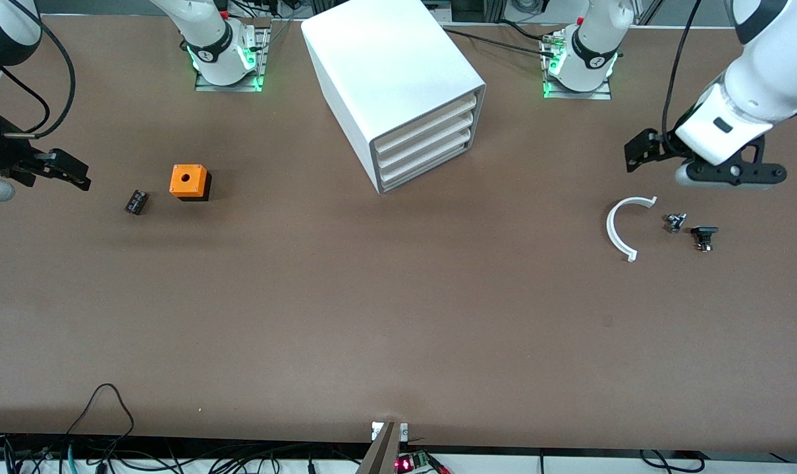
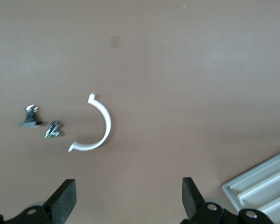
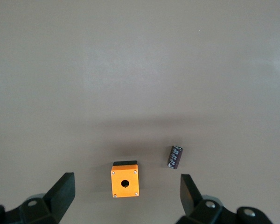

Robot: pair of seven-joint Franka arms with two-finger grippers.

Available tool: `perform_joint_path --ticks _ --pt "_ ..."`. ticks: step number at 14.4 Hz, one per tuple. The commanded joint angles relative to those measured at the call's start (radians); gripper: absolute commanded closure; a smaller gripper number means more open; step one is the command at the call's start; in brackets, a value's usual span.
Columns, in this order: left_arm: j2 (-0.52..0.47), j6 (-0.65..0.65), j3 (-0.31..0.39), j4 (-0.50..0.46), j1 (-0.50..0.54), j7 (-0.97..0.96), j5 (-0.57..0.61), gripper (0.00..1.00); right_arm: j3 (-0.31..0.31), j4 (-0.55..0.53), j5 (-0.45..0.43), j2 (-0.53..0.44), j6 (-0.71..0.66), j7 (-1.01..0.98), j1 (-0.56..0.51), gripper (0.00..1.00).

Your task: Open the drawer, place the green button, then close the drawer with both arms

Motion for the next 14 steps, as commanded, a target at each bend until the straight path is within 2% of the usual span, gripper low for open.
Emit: perform_joint_path --ticks 1,4,14 --pt "-0.002 -0.097 0.000 0.086 0.018 0.023 0.034 0.00 0.007 0.004 0.006 -0.007 -0.003 0.005 -0.007 0.00" --pt "0.006 -0.091 0.046 0.089 0.044 0.078 0.008 0.00 0.007 0.002 0.006 -0.006 -0.003 0.006 -0.007 0.00" --pt "0.009 -0.100 0.039 0.125 0.043 0.107 0.008 0.00 0.006 0.002 0.008 -0.006 -0.003 0.006 -0.007 0.00"
